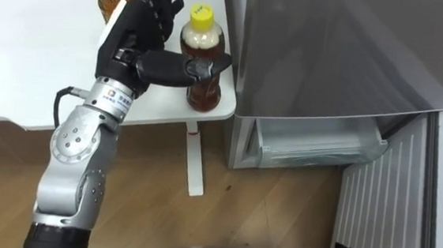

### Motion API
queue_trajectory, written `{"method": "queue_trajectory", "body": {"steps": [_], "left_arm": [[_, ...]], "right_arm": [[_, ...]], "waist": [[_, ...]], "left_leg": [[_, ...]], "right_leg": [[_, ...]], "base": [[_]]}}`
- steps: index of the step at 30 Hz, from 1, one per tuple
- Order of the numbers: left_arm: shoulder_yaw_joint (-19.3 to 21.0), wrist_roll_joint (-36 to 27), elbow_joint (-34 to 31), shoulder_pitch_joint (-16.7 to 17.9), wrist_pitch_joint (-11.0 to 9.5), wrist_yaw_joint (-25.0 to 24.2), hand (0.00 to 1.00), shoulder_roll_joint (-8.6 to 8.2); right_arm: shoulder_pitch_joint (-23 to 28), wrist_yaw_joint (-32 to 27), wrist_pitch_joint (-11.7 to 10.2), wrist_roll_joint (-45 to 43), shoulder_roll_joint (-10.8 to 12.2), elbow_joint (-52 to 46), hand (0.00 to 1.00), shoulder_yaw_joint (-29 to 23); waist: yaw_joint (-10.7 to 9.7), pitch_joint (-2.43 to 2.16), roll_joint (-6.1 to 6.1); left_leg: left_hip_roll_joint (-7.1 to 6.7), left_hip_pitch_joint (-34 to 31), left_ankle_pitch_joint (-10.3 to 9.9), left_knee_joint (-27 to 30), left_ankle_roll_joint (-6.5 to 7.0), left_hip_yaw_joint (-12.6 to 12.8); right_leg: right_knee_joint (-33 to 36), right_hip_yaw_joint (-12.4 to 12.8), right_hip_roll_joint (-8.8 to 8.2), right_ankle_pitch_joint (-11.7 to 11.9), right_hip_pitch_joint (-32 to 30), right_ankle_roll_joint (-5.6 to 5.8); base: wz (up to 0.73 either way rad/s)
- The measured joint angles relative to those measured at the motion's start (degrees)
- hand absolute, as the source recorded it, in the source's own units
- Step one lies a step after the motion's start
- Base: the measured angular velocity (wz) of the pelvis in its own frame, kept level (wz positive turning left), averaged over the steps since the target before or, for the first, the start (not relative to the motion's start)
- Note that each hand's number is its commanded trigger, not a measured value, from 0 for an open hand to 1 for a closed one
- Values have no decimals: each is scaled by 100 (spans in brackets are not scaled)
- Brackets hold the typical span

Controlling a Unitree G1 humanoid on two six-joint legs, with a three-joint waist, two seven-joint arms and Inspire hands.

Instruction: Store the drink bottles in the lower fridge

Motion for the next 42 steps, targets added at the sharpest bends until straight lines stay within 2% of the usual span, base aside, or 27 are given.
{"method": "queue_trajectory", "body": {"steps": [12, 21, 42], "left_arm": [[-160, -21, 10, 0, 0, -34, 0, 27], [-165, -20, 271, -6, -1, -60, 0, 77], [-224, -20, 412, -90, -2, -56, 0, 93]], "right_arm": [[20, -1, -1, 24, 2, -78, 0, 100], [27, 2, -3, 36, 12, -89, 0, 99], [28, -2, -7, 3, 11, -89, 0, 93]], "waist": [[-69, 13, -23], [-154, 17, -25], [-160, 38, -33]], "left_leg": [[2, 16, 0, -5, 0, 11], [2, 2, 0, -6, 0, 27], [3, 13, 0, -11, 0, 33]], "right_leg": [[10, 9, 3, 1, 17, -1], [-3, 13, 2, 0, 18, -1], [-3, 25, 3, 1, 17, -2]], "base": [[0], [0], [0]]}}
